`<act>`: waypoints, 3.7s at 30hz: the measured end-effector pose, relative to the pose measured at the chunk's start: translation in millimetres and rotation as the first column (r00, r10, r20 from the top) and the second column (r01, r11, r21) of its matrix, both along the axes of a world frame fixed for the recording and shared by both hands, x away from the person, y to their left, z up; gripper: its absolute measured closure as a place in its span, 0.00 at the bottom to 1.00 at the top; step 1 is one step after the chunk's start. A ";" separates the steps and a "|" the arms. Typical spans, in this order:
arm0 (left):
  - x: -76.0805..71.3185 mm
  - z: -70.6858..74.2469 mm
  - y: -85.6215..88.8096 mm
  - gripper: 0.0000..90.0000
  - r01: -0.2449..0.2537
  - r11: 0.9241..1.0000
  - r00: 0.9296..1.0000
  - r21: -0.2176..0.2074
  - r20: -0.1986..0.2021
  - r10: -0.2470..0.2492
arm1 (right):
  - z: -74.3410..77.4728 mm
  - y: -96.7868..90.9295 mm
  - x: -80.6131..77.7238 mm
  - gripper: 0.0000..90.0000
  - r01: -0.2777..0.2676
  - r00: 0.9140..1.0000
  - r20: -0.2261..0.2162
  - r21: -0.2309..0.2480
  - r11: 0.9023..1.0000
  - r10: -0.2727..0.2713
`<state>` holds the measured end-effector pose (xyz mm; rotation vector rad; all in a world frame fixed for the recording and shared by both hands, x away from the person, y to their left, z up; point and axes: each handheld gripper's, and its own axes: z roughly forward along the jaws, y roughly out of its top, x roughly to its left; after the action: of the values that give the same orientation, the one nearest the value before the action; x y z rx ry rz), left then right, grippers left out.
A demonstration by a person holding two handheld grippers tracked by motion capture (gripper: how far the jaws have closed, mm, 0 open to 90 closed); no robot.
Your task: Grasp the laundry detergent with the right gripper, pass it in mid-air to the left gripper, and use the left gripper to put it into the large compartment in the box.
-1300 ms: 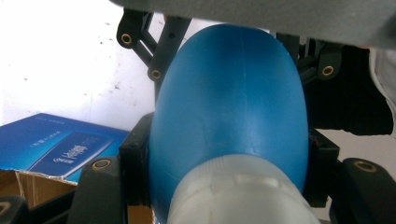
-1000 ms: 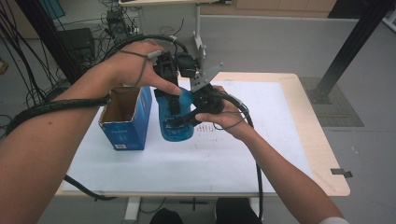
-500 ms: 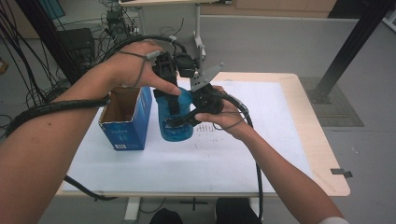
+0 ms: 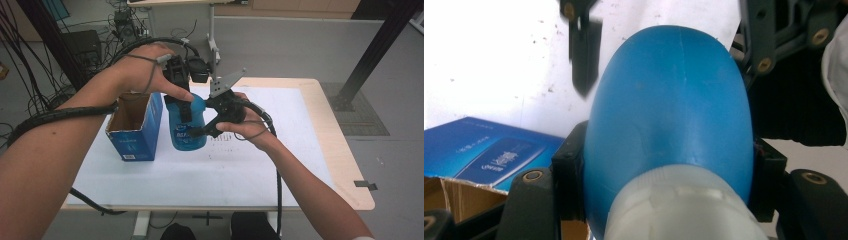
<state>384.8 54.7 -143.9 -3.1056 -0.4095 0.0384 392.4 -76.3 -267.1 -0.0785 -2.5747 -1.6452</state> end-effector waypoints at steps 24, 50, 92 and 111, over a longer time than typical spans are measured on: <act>3.8 19.8 17.7 0.42 -0.173 0.985 0.984 0.002 0.036 0.173 | -2.7 -74.9 -13.9 0.04 0.229 0.968 -0.025 -0.303 0.925 -0.248; 34.1 95.0 63.6 0.42 -0.600 0.795 0.787 -0.084 0.117 0.606 | 4.2 -157.0 -39.7 0.04 0.340 0.931 0.035 -0.436 0.833 -0.362; 75.2 105.4 152.0 0.42 -0.923 0.363 0.353 -0.127 0.097 0.931 | 0.5 -162.5 -40.8 0.05 0.289 0.950 0.057 -0.524 0.801 -0.306; 76.7 83.6 167.2 0.42 -0.944 0.297 0.290 -0.143 0.066 0.955 | -2.7 -164.5 -39.9 0.05 0.293 0.949 0.065 -0.541 0.788 -0.309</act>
<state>461.5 221.9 -60.3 -2.3345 -2.2442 -0.1667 352.5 -240.8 -269.8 -0.5729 -3.0455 -0.8906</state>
